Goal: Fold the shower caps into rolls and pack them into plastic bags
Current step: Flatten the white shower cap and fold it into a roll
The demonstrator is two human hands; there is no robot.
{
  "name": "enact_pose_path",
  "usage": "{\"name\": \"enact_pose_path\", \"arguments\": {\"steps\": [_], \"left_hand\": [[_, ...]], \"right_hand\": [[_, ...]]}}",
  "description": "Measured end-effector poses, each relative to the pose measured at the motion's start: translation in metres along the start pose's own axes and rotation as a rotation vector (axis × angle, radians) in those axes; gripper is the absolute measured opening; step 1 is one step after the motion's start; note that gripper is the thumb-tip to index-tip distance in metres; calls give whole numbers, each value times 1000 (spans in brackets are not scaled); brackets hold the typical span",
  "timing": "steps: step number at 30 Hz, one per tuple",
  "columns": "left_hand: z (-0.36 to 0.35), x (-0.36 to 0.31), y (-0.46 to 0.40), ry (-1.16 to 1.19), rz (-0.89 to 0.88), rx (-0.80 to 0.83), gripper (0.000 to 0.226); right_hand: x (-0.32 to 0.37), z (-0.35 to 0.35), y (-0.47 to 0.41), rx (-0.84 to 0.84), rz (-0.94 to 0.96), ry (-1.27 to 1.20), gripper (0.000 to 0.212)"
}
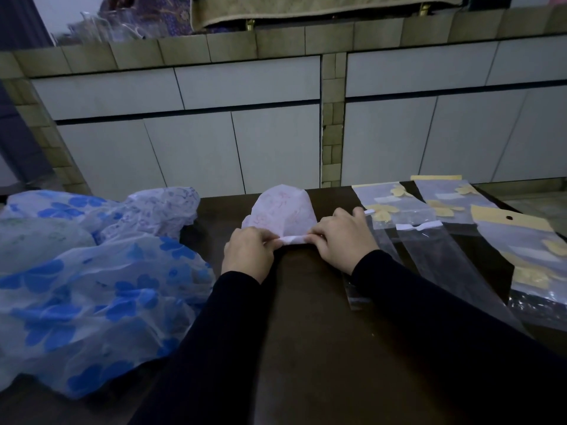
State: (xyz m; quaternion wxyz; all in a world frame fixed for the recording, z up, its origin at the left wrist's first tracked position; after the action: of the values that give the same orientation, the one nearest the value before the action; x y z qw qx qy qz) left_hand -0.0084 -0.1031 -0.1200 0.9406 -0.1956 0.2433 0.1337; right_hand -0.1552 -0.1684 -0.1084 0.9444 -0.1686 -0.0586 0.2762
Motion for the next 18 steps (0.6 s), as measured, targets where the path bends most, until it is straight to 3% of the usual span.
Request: {"name": "enact_pose_path", "arguments": {"steps": [10, 15, 18], "left_hand": [[4, -9, 4, -184, 25, 22, 17], [12, -22, 6, -303, -15, -134, 14], [10, -25, 4, -259, -82, -94, 16]], "right_hand": [[-1, -2, -1, 50, -78, 42, 35], [-2, 6, 1, -79, -27, -42, 28], [4, 10, 4, -101, 43, -57, 24]]}}
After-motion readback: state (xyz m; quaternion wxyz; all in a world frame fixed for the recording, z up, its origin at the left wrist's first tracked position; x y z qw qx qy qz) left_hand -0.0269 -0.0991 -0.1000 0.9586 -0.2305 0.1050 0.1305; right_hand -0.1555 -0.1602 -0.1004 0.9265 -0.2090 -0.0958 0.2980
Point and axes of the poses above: each hand's wrist, its own y-axis away from the middle knuckle, its own z-axis out of the back of the hand, x = y × z, the point moved 6 cm from there along -y, towards the middle knuckle, and after that the axes turned 5 degrees about -z, right-handed, at the moved point
